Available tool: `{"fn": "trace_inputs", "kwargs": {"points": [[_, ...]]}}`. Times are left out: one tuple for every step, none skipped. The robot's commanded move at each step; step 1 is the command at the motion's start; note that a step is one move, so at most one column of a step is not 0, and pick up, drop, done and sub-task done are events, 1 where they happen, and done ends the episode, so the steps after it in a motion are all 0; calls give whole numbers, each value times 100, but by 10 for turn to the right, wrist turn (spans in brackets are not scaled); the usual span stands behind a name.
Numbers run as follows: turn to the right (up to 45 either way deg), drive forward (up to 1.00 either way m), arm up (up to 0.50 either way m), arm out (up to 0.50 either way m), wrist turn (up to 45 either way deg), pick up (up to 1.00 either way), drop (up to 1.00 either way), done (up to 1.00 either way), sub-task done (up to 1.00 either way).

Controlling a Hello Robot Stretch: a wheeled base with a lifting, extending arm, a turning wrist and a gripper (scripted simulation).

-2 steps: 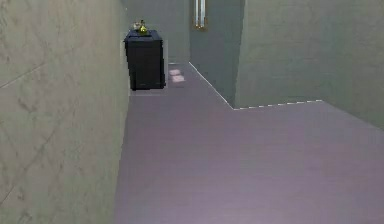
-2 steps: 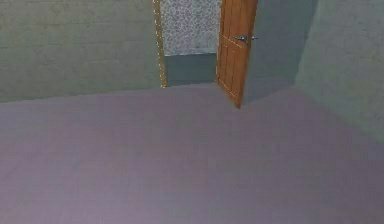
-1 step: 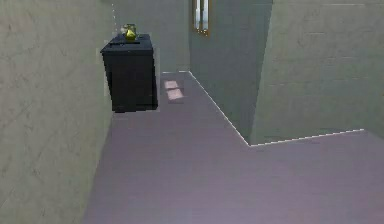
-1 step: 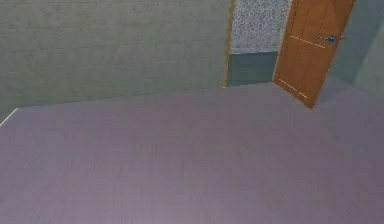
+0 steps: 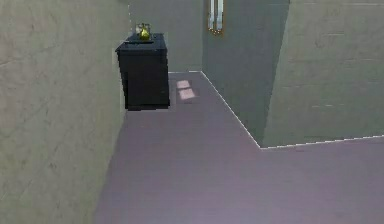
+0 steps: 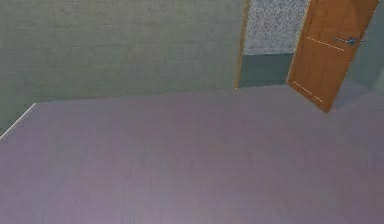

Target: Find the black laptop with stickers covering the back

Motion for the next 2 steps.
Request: {"fn": "trace_inputs", "kwargs": {"points": [[0, 100, 0, 0, 0, 0, 0, 0, 0], [0, 100, 0, 0, 0, 0, 0, 0, 0]]}}
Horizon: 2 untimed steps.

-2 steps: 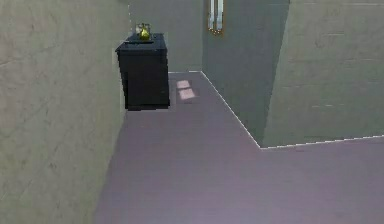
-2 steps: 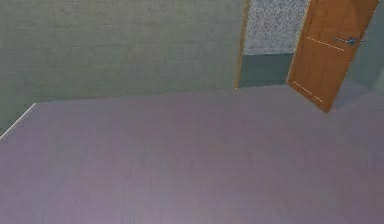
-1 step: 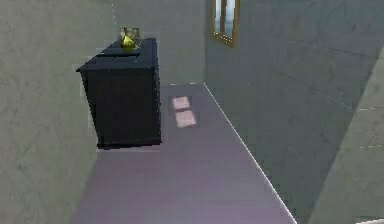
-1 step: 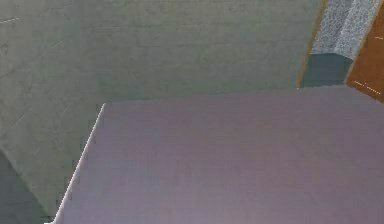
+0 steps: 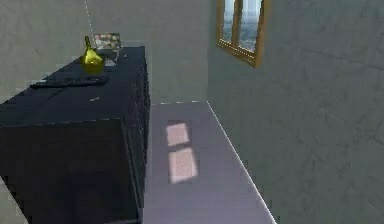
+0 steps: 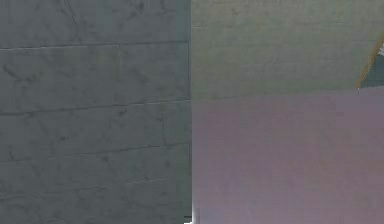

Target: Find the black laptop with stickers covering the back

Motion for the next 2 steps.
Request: {"fn": "trace_inputs", "kwargs": {"points": [[0, 75, 0, 0, 0, 0, 0, 0, 0], [-60, 0, 0, 0, 0, 0, 0, 0, 0]]}}
